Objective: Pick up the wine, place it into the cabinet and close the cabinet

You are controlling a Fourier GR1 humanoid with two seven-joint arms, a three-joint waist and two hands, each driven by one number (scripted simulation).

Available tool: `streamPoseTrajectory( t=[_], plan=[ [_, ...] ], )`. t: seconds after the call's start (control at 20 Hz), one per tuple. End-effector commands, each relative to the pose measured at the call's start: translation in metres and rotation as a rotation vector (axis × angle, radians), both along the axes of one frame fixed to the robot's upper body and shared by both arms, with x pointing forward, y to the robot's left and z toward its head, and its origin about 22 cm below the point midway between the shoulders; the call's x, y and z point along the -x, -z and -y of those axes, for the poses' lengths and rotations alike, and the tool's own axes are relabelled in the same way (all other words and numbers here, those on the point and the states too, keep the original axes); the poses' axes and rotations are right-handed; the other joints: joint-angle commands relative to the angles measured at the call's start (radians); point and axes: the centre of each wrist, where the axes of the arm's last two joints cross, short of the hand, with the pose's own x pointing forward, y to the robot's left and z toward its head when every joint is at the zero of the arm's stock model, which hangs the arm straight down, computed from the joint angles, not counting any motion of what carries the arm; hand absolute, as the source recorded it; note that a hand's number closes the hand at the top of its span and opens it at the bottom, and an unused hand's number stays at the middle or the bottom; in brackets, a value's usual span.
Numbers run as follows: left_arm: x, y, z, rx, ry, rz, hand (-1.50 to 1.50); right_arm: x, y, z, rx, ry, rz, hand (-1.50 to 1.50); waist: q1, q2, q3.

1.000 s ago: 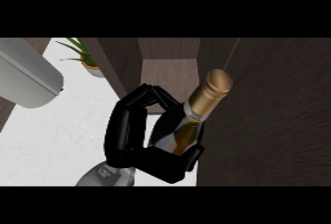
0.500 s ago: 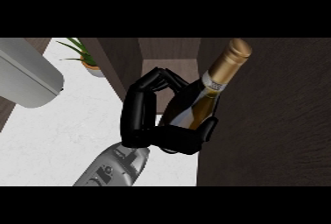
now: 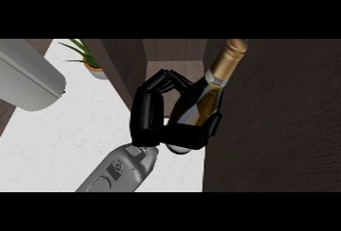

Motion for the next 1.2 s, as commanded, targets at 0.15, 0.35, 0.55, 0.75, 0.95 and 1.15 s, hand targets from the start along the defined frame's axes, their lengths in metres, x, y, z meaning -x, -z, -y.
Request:
streamPoseTrajectory(
  t=[0.15, 0.35, 0.55, 0.75, 0.95, 1.15],
  plan=[
    [0.005, 0.019, 0.005, 0.041, -0.026, -0.012, 1.50, 0.024, -0.013, 0.009, -0.038, -0.031, 0.033, -1.50, 0.001, 0.000, 0.000],
    [-0.011, 0.056, -0.006, -0.021, -0.039, -0.043, 1.50, 0.028, -0.005, -0.002, -0.042, -0.039, 0.027, -1.50, -0.002, 0.001, 0.000],
    [-0.017, 0.068, -0.006, -0.129, -0.083, -0.004, 1.50, 0.037, -0.012, -0.007, -0.033, -0.031, 0.062, -1.50, 0.000, -0.001, 0.000],
    [-0.024, 0.086, -0.021, -0.104, -0.089, -0.001, 1.50, 0.035, -0.019, 0.003, -0.018, -0.031, 0.045, -1.50, 0.001, 0.000, 0.000],
    [-0.030, 0.087, -0.020, -0.127, -0.129, 0.018, 1.50, 0.040, -0.012, 0.000, -0.032, -0.040, 0.033, -1.50, 0.000, -0.001, 0.000],
    [-0.046, 0.079, -0.027, -0.104, -0.149, 0.009, 1.50, 0.033, -0.018, 0.007, -0.023, -0.037, 0.034, -1.50, 0.000, 0.000, 0.000]
  ],
)
